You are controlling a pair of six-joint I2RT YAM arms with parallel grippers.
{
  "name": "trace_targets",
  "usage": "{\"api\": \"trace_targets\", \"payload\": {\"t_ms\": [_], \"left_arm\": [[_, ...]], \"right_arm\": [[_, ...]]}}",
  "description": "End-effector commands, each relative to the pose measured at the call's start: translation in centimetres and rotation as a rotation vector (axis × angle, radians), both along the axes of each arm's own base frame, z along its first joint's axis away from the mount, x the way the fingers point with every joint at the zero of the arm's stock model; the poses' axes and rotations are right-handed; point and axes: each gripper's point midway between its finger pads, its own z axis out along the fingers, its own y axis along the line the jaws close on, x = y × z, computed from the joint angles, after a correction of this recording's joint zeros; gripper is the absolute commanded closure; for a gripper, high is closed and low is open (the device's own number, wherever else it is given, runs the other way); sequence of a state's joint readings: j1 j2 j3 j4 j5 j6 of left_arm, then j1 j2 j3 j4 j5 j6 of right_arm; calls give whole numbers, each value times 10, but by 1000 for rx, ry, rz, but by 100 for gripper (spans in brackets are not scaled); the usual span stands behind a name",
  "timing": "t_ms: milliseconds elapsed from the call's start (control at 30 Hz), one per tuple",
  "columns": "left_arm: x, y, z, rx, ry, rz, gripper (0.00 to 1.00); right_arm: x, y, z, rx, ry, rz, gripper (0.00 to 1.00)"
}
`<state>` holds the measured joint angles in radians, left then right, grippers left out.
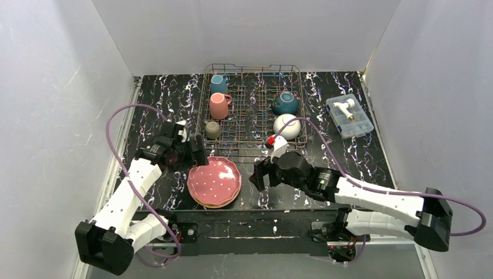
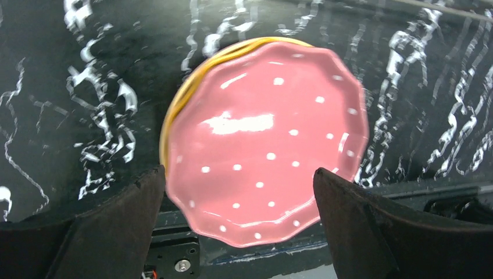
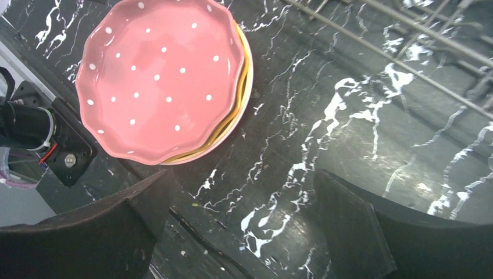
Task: Load the mixed dishes into the dish rack
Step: Move the plate to the corner of the board.
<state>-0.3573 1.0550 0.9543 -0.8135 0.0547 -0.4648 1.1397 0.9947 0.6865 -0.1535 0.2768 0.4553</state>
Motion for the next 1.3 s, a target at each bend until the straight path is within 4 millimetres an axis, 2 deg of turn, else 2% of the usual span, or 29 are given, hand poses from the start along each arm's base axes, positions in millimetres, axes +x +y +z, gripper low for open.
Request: {"api": "trace_targets", "payload": {"t_ms": [0,133,233,567,900,1267], "left_arm": [[-8,13,-19,-85,34,100,2],[-9,15,-36,-146,74,155,2],[-6,15,-41,-179,84,196,2],[-5,24,-76,-162,149,278,2],[-2,29,-88,-155,87,308,2],[-8,13,-104,-239,155,295,2]], "right_arm": [[1,30,2,72,41,27,2],[0,38,-12,53,71,43,2],[1,45,-15,64,74,49,2],[3,52,-31,101,111,17,2],[5,65,-51,116,158,0,2],[14,71,-69,140,205,-87,2]]}}
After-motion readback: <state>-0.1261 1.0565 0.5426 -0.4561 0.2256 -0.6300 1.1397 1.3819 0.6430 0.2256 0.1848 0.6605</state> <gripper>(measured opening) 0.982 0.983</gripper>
